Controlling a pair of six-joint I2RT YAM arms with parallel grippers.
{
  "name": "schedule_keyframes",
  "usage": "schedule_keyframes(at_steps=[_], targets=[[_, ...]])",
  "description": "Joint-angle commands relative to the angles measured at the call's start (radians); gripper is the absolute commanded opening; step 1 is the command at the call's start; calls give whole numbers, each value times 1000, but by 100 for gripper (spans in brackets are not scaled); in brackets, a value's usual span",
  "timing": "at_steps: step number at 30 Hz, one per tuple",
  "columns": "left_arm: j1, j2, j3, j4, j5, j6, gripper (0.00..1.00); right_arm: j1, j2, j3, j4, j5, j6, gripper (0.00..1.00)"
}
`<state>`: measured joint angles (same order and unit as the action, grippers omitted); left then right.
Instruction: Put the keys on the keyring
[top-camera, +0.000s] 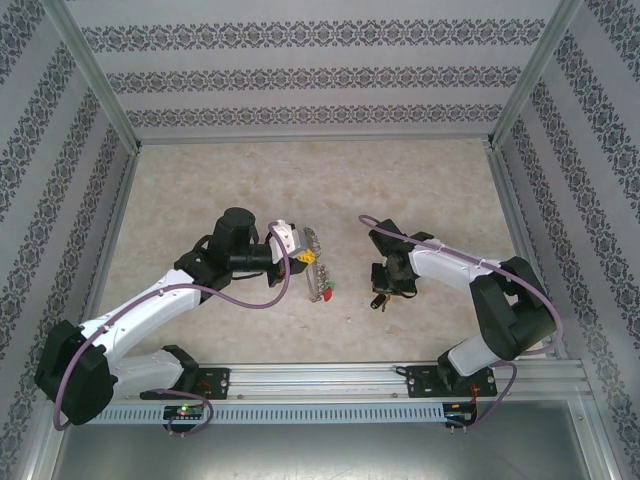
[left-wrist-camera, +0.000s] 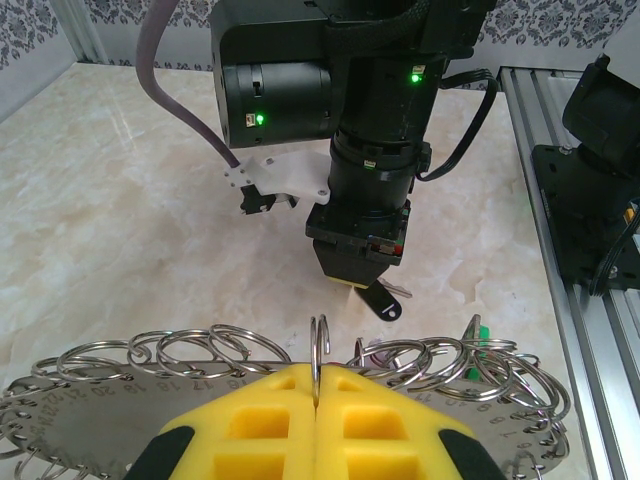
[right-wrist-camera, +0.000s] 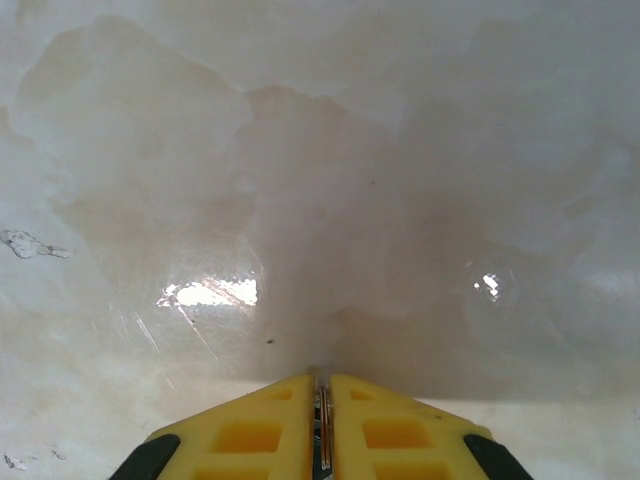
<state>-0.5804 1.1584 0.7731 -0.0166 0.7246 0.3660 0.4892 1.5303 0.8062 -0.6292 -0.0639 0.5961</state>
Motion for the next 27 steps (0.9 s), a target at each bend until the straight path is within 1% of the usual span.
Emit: schedule_keyframes(at_steps=[1,4,8,17,23,25,27], targets=[[6,-14,46,-2,16,19,0,11,1,21,-26,17,-7,12],[6,-13,48,2,16,15,0,11,-3,26,-30,20,-10,11],[7,-15,47,3,16,14,0,10,3,24,-32,20,-13,12],[5,-13,51,1,18,14,0,11,5,22,-30,16,-13,12],[7,-16,46,6,16,11,0,11,14,24,-31,14,-14,15],[6,-16,45,7,17,9,0,11,17,27,-30,11,-15,15],[6,-17,45,10,17,6,0,11,21,28,-32,9,-15,13]])
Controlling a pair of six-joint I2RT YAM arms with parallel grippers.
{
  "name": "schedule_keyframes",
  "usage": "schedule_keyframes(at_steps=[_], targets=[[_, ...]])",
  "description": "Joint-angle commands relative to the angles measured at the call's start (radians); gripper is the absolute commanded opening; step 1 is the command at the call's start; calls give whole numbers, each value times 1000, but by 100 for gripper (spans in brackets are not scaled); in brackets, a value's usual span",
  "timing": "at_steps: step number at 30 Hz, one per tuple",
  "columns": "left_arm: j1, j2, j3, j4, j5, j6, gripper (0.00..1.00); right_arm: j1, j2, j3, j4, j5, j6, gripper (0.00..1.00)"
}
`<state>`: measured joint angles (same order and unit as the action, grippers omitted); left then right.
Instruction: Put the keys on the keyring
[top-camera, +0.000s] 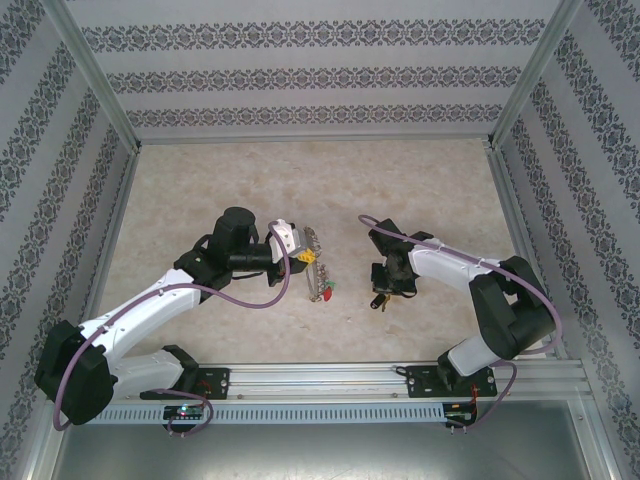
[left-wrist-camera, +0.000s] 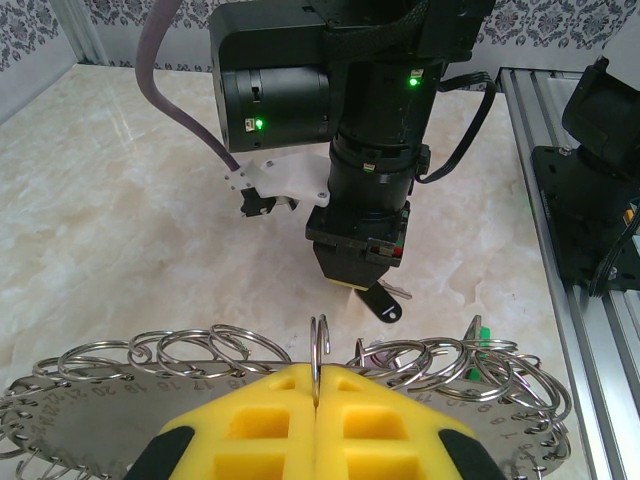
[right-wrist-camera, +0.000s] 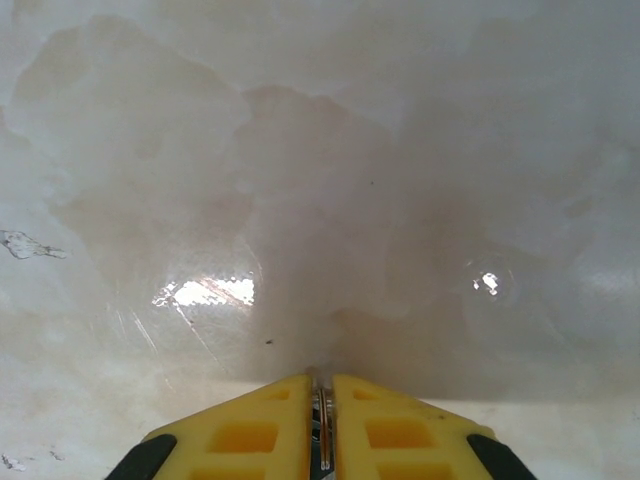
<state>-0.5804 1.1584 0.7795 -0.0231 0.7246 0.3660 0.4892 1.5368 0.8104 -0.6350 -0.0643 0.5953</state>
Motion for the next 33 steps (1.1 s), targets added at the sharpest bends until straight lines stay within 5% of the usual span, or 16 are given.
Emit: schedule_keyframes(at_steps=[1,16,23,30,33], targets=[[6,-16,37,17,17,6,0,11,13,24,-26,11,-12,13],[6,-16,33,19,17,8,0,11,-41,33,-32,10,-35,1],[6,-18,38,18,9,11,0,14,-265,8,114,-195,-226,0],[7,-23,35,36,7,2,0,8,-452,-30,188,-552,-515,0],[7,-29,34,34,-3,2,0,11,-467,-46,163,-562,-563,0]])
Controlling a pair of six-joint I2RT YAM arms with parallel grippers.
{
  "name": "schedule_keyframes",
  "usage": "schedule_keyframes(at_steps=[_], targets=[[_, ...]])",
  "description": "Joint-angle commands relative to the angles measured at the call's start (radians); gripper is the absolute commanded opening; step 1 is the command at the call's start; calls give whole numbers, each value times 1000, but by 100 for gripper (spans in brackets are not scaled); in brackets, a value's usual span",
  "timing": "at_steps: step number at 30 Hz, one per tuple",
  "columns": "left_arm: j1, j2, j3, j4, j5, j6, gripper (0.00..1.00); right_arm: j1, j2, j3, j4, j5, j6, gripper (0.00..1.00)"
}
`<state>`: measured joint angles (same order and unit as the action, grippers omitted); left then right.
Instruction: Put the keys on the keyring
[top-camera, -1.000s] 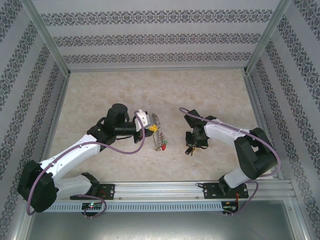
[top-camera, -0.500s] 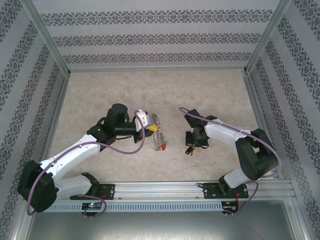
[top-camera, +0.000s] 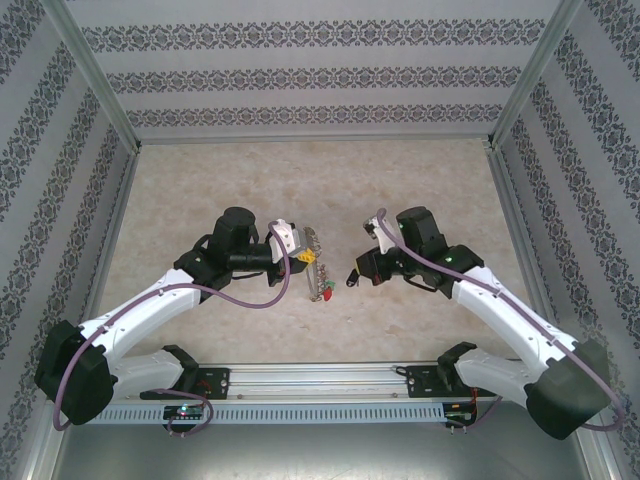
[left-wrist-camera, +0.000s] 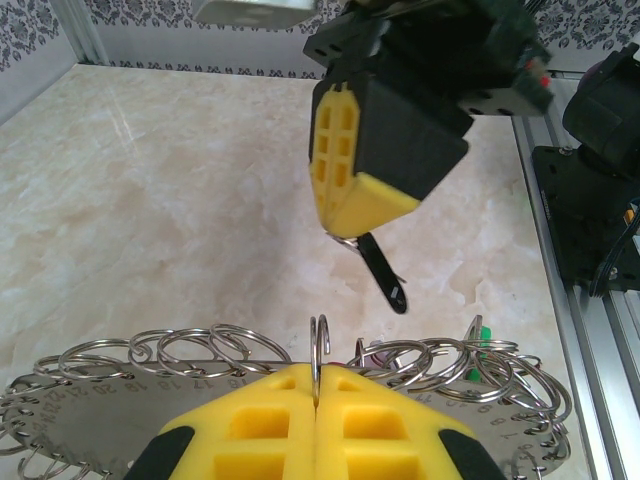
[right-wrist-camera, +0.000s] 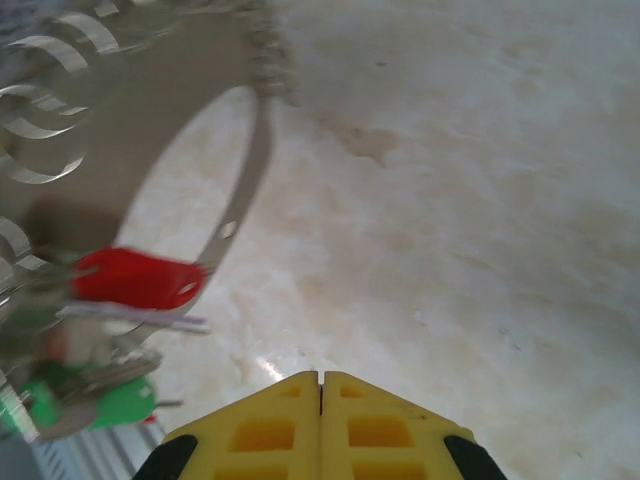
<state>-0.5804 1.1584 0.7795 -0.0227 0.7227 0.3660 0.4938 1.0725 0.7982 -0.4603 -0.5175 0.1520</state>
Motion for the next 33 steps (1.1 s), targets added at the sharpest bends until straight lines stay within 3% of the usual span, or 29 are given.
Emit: schedule_keyframes(at_steps=[1,11,19,23,33], targets=[[7,-33,32,33,-5,3,0,6,9,-36,-27,-67,-114,0],[6,-79,9,-6,-35,13,0,20,330,52,-141,122,28,0],[6,-102,1,-11,-52,11,0,56,536,152,-190,202,60,0],[6,-100,1,-7,-54,12,0,69,590,181,-192,240,78,0],[7,-106,-13,-8,-58,13,0,83,610,191,-183,281,92,12]])
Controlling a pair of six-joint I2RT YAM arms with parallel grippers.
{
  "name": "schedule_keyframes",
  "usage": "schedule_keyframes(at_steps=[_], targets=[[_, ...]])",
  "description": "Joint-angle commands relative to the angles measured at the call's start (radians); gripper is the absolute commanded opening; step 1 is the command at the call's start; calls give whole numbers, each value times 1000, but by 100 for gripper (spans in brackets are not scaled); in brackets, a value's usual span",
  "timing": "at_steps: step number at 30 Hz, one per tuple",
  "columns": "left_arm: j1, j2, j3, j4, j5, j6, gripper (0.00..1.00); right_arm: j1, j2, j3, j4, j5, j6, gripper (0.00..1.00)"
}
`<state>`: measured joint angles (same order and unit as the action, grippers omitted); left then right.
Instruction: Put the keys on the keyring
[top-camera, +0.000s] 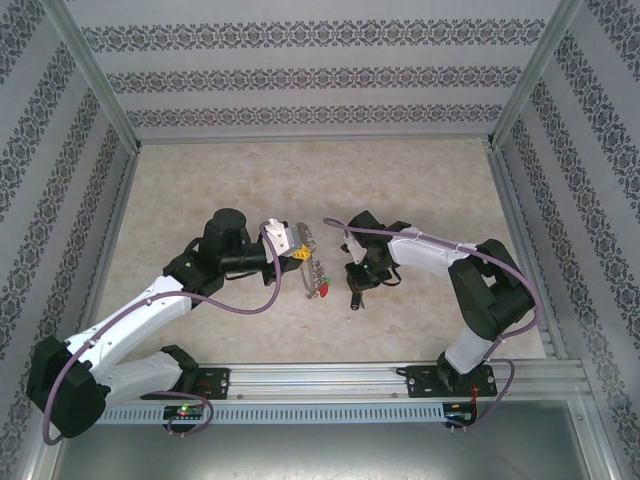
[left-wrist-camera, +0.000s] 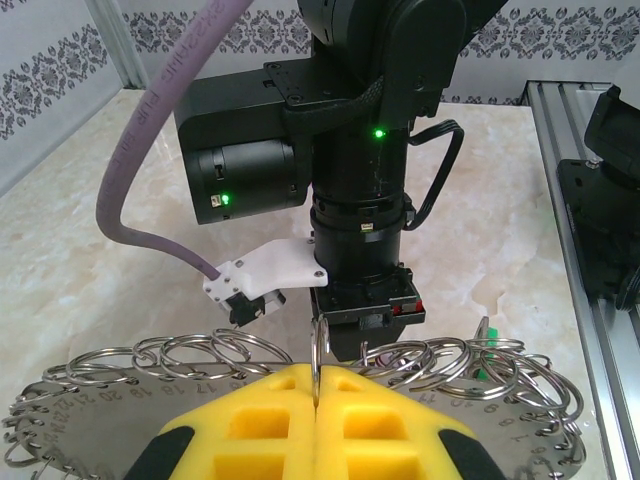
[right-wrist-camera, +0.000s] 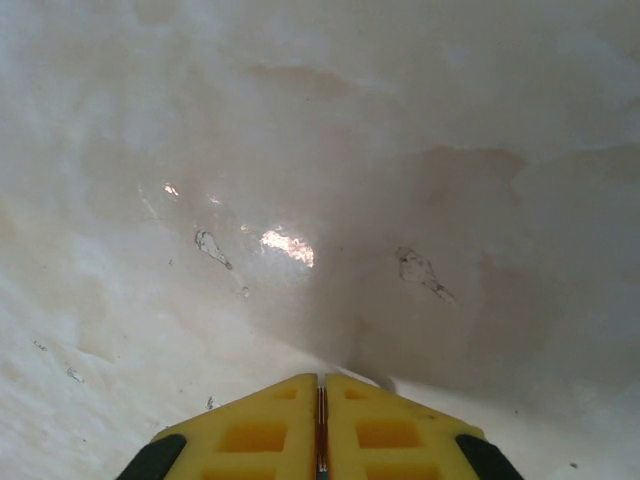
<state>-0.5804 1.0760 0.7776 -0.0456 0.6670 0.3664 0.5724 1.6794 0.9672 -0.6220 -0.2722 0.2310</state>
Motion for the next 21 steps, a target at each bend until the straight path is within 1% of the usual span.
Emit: schedule_keyframes(at_steps=[1,5,21], targets=[[7,-20,-12,15,-1,12,0,4,-2,20,-21,36,13,13],[7,-13,-9,15,3,12,0,1,-10,15,-18,33,17,15],[7,-13,-5,12,0,13,0,1,20,8,-5,-20,22,15]])
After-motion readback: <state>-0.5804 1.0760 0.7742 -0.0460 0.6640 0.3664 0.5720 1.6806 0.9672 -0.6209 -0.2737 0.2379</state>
